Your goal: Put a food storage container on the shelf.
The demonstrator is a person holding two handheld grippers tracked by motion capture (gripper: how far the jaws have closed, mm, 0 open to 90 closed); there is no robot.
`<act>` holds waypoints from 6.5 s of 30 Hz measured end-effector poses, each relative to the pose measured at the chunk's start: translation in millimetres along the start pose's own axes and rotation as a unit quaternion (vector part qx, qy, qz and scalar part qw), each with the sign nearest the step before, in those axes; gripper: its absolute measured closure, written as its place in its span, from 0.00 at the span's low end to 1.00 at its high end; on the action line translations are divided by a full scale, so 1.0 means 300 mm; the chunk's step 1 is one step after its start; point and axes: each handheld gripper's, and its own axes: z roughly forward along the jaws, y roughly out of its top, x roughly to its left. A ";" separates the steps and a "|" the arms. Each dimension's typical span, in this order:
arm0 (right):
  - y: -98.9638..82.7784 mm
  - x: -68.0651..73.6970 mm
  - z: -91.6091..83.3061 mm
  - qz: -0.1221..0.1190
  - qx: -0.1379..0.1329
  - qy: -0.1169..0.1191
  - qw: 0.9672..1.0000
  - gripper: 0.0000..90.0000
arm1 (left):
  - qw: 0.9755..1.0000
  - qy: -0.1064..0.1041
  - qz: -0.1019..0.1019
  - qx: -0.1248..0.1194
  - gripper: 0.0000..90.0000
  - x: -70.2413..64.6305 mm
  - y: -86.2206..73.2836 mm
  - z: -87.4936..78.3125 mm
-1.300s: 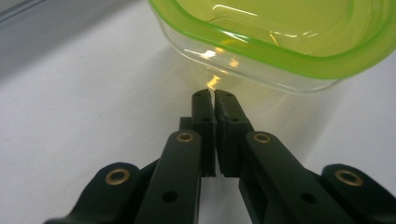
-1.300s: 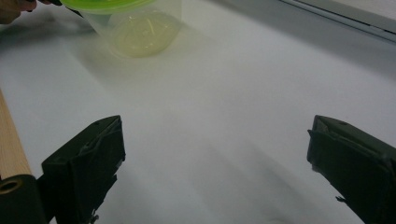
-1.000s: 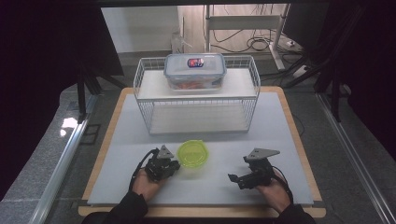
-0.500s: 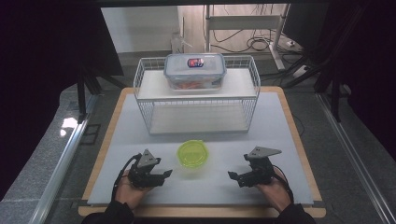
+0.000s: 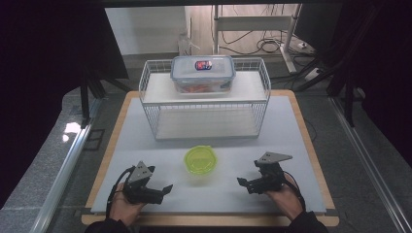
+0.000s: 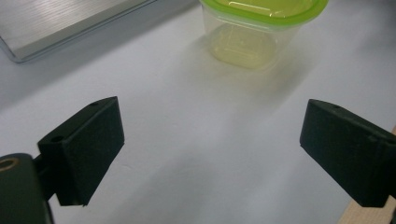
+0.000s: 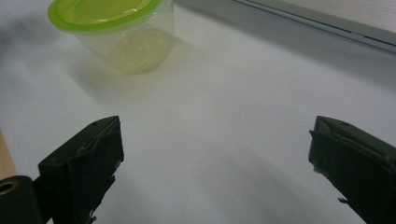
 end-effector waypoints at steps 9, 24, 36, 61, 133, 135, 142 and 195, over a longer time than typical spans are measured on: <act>0.038 -0.010 0.004 0.033 -0.001 0.013 0.999 0.02 | 1.000 -0.003 -0.004 -0.004 0.03 0.000 -0.019 -0.009; 0.135 -0.006 0.046 0.020 0.030 0.033 0.999 0.11 | 1.000 -0.001 0.002 0.011 0.04 -0.005 -0.031 -0.007; 0.198 -0.013 0.081 0.017 0.020 0.040 0.999 0.20 | 1.000 0.008 0.006 0.009 0.05 -0.006 -0.031 -0.007; 0.303 -0.018 0.219 0.043 0.025 0.093 0.994 0.41 | 1.000 0.010 0.007 0.007 0.05 -0.006 -0.032 -0.005; 0.303 -0.067 0.326 0.139 0.049 0.155 0.977 0.73 | 1.000 0.008 0.012 0.020 0.05 -0.012 -0.034 0.006; 0.305 -0.070 0.332 0.143 0.049 0.160 0.975 0.77 | 1.000 0.007 0.012 0.021 0.05 -0.012 -0.034 0.007; 0.308 -0.066 0.337 0.154 0.053 0.184 0.969 0.89 | 1.000 0.008 0.015 0.023 0.05 -0.014 -0.034 0.009; 0.305 -0.100 0.308 0.200 0.038 0.175 0.963 0.91 | 1.000 0.009 0.018 0.024 0.06 -0.017 -0.033 0.011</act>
